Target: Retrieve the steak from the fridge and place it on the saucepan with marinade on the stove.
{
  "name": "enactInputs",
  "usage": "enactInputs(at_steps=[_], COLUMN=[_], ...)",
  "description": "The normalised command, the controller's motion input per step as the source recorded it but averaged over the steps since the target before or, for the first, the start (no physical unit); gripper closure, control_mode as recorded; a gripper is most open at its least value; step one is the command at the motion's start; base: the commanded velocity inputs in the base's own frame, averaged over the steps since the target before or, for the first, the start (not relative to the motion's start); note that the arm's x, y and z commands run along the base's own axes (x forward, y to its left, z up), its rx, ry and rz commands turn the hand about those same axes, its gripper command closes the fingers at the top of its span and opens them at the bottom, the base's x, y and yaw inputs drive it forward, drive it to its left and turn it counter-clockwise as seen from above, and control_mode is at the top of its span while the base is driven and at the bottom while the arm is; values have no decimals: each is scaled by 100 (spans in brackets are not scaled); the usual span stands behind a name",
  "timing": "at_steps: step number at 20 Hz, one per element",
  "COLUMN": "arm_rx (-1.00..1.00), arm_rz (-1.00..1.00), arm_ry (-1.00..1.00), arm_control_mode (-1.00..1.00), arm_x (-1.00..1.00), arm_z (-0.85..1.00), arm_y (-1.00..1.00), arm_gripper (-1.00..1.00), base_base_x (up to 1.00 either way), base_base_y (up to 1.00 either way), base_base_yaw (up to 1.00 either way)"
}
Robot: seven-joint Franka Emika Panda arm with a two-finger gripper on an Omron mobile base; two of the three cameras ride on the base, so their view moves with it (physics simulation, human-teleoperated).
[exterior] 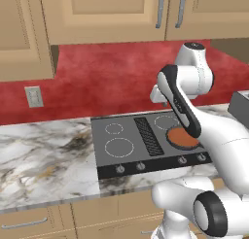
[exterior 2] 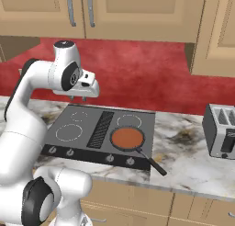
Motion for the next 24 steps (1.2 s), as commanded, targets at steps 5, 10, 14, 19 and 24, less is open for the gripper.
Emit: enactInputs(at_steps=[5, 10, 14, 19, 24], arm_rx=[0, 0, 0, 0, 0], arm_rz=[0, 0, 0, 0, 0], arm_ry=[0, 0, 0, 0, 0], arm_control_mode=[100, 100, 100, 100, 100], arm_x=[0, 0, 0, 0, 0], arm_z=[0, 0, 0, 0, 0], arm_y=[0, 0, 0, 0, 0], arm_gripper=[-100, -100, -100, -100, -100], base_base_x=[0, -61, -96, -21, 19], base_base_y=[0, 0, -3, 0, 0], base_base_yaw=[0, -3, 2, 54, 86])
